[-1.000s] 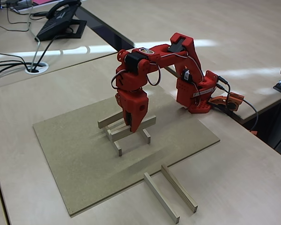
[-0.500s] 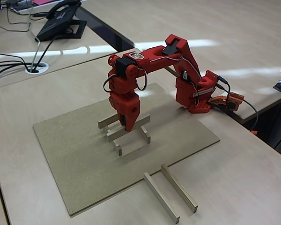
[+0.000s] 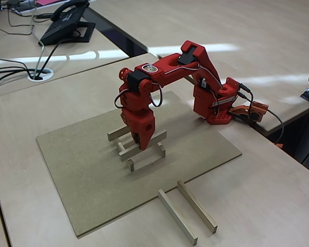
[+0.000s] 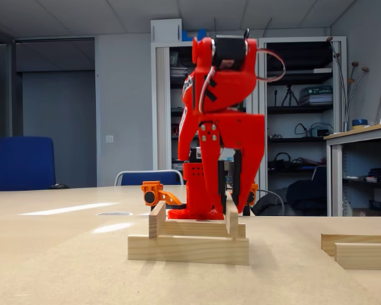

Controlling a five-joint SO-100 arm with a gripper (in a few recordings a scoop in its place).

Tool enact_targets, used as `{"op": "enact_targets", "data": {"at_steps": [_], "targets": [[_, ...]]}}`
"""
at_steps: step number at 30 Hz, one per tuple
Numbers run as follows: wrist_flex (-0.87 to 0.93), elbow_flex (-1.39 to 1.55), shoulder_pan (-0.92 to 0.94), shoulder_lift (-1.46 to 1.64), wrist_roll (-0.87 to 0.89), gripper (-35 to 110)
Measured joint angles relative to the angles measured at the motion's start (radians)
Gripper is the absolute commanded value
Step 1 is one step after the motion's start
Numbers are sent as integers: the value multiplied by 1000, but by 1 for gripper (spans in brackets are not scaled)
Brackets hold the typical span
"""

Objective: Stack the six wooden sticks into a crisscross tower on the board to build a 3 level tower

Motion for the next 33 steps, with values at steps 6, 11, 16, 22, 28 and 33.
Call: {"op": "enact_targets", "data": {"at_steps": [6,11,16,22,28,33], "targets": [[-11,-2,-3,0,-5,3],[-32,-2,-9,-8,-5,4],[-46,5,-5,-14,-15,4],[-48,5,-15,-14,-12,4],[-48,5,-17,-14,-12,5],[-66,5,-26,-14,-12,6]]}}
